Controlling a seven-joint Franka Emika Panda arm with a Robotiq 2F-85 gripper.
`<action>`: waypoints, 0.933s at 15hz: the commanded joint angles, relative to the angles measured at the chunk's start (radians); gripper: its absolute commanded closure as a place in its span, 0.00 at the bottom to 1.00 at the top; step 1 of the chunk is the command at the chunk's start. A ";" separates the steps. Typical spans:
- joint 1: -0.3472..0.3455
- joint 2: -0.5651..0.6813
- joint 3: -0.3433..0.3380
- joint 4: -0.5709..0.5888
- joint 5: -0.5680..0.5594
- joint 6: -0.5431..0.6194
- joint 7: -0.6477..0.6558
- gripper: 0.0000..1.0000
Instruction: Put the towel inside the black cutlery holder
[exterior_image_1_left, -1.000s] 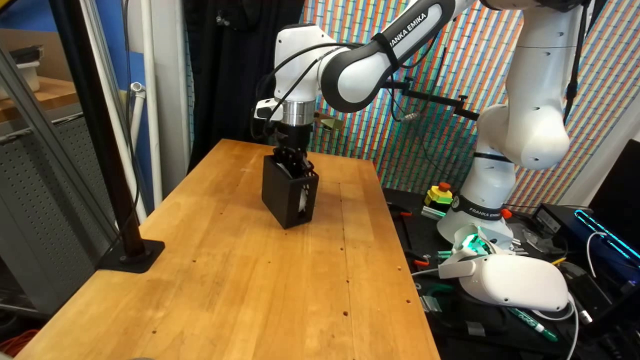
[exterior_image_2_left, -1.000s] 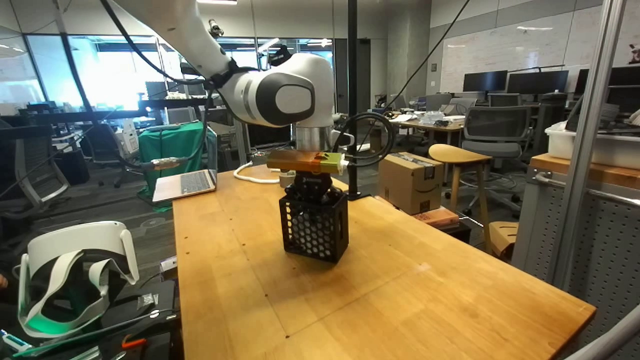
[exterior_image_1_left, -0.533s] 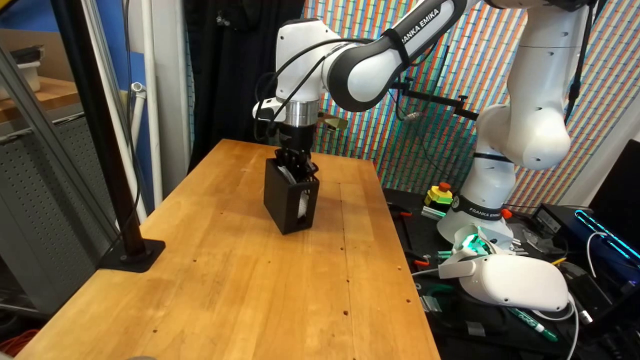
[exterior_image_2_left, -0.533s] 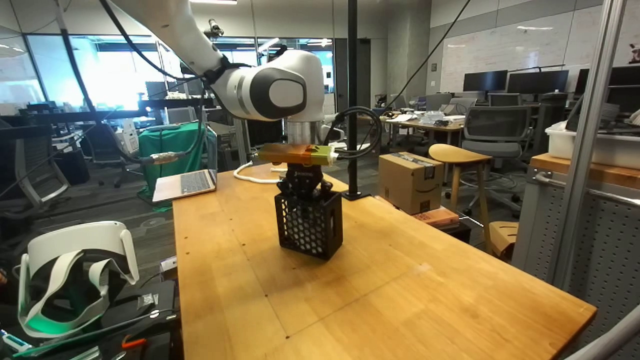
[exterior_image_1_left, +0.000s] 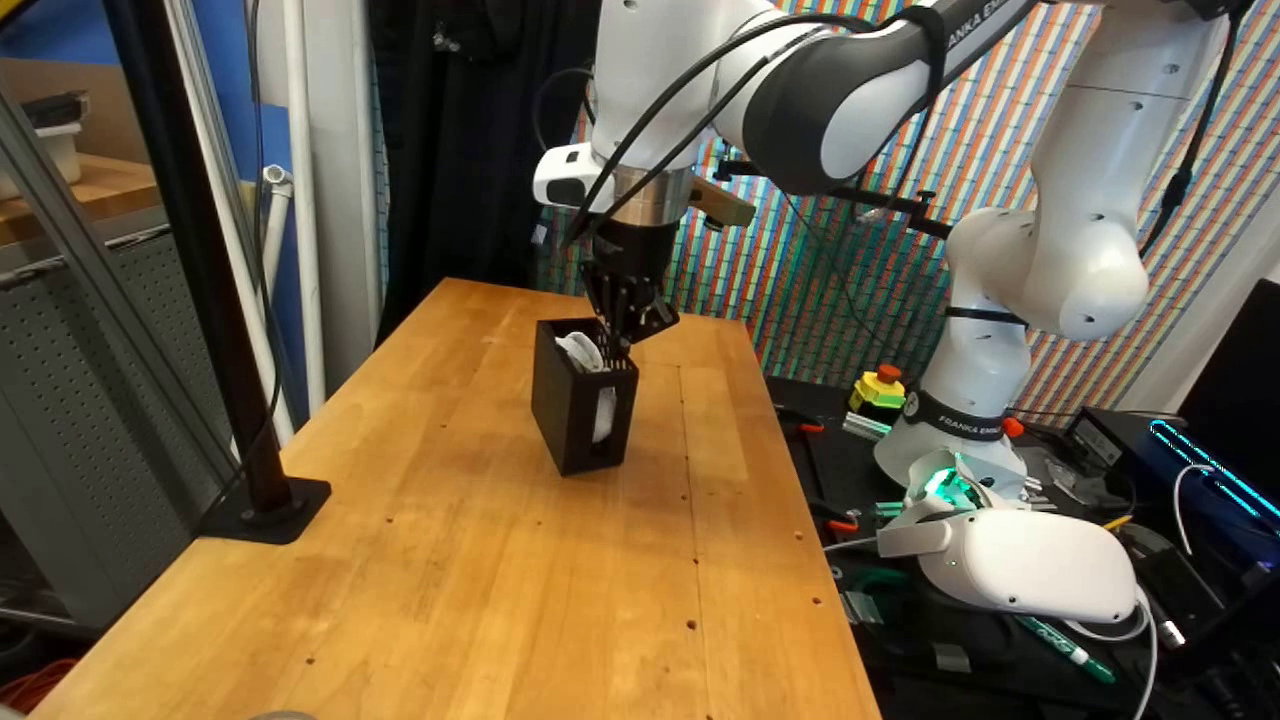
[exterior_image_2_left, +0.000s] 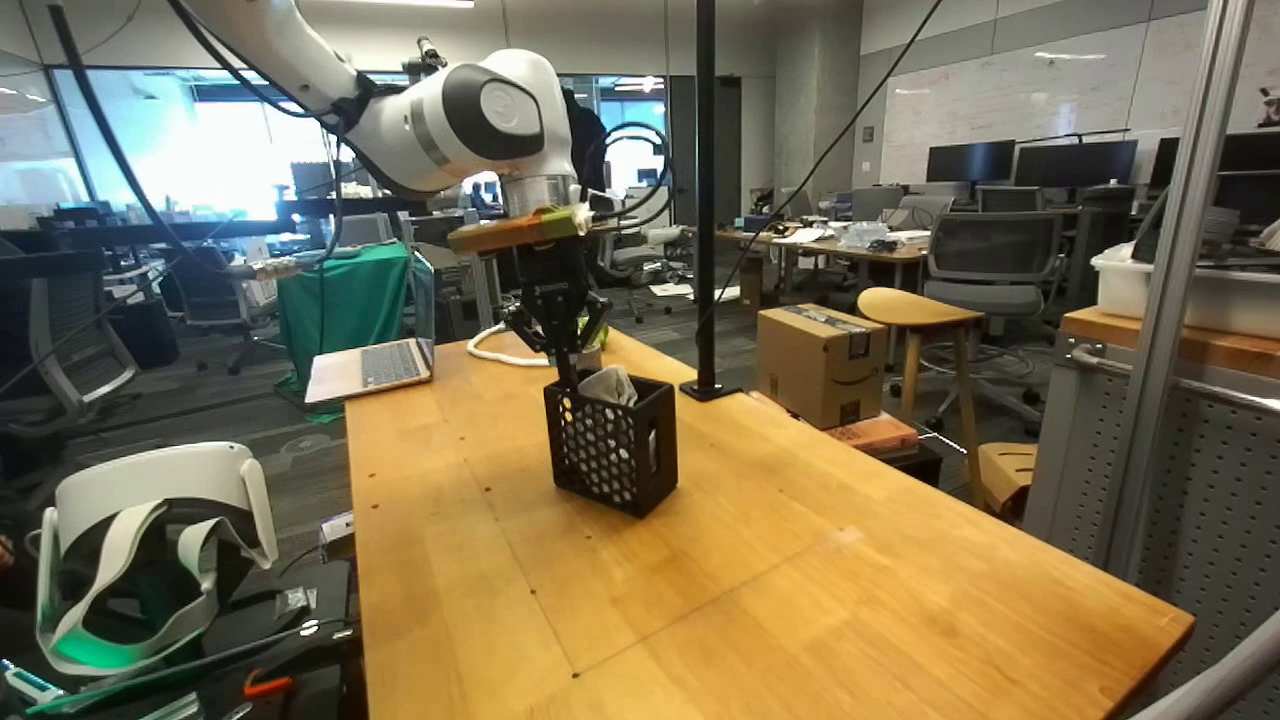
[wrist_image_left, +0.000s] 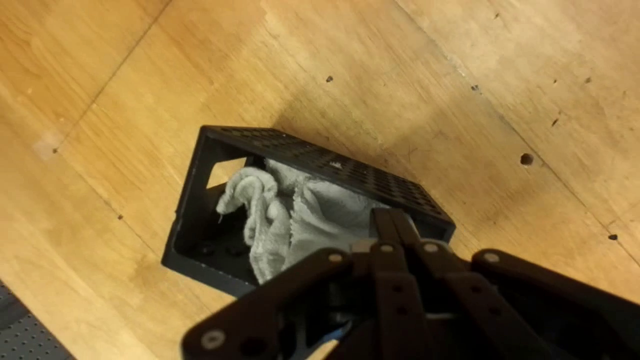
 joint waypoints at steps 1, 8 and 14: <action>0.019 -0.050 0.013 0.017 -0.069 -0.069 0.078 0.95; 0.018 -0.044 0.017 0.053 -0.186 -0.026 0.118 0.95; 0.006 0.017 0.000 0.093 -0.191 0.055 0.096 0.95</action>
